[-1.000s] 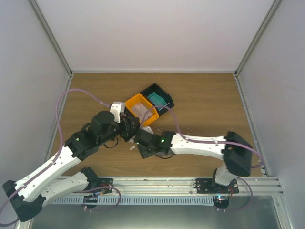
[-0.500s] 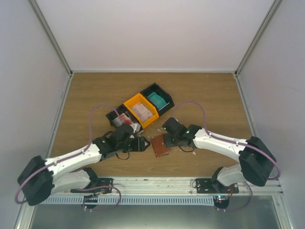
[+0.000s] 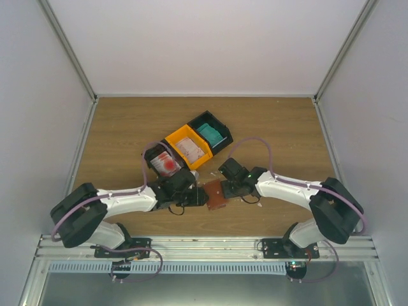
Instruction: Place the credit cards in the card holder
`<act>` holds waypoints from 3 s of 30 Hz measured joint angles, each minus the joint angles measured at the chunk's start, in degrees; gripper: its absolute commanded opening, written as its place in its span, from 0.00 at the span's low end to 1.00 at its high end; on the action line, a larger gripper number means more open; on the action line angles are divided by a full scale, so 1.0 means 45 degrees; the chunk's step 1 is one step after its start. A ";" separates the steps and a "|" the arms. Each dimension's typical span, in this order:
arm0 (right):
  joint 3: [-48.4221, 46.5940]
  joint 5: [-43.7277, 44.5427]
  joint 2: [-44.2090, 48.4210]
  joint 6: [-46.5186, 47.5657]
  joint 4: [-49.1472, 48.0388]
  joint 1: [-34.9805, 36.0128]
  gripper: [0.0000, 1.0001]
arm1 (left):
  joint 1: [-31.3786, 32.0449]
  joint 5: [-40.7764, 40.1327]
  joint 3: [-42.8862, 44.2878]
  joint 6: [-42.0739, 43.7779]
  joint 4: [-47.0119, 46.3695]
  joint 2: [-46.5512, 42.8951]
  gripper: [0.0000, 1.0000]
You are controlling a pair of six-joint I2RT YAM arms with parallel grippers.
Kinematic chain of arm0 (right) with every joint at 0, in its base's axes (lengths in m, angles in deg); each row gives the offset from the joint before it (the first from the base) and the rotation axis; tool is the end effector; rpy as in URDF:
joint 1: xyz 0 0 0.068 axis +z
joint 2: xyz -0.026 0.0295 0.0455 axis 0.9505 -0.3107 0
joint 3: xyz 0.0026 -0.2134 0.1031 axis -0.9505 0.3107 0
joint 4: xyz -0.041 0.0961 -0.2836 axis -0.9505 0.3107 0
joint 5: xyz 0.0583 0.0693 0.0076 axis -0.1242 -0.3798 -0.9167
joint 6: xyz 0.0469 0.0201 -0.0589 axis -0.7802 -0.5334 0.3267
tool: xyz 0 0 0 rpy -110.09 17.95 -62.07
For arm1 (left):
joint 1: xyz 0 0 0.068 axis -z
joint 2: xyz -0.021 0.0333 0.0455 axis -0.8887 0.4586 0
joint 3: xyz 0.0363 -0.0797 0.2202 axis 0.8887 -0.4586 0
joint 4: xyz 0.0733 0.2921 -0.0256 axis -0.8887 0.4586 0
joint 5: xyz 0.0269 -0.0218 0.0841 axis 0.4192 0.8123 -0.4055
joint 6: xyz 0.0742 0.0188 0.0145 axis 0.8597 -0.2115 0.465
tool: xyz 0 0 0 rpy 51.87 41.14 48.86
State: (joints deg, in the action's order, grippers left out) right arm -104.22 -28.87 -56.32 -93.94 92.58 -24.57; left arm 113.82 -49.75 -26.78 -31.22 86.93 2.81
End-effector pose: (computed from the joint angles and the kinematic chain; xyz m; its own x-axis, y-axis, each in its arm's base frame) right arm 0.2146 0.2221 0.0769 -0.9262 -0.1208 -0.3573 -0.1819 0.9730 0.1424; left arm 0.1846 -0.2467 0.0614 -0.9555 -0.0520 -0.2904 0.1330 0.8026 -0.5814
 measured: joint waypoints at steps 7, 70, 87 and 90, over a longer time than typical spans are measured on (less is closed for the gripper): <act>0.0369 -0.0155 -0.0325 0.0034 -0.0291 -0.0121 0.37 | 0.0233 -0.0476 0.0719 0.0121 -0.0112 0.1501 0.55; 0.2268 -0.2754 0.0423 -0.0874 -0.4741 -0.0665 0.01 | 0.1355 -0.2968 0.2477 0.0053 0.0578 0.3298 0.27; 0.1996 -0.2807 -0.0102 -0.0714 -0.5124 -0.0665 0.00 | 0.1302 -0.2871 0.2443 0.0112 0.0559 0.3293 0.25; 0.1928 -0.2798 -0.0155 -0.0525 -0.5061 -0.0665 0.01 | 0.1297 -0.2866 0.2443 0.0112 0.0559 0.3293 0.25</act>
State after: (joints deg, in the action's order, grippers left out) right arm -95.55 -41.46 -57.02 -96.30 69.80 -27.56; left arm 119.65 -62.65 -15.79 -30.72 89.44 17.63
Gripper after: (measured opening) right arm 0.008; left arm 0.255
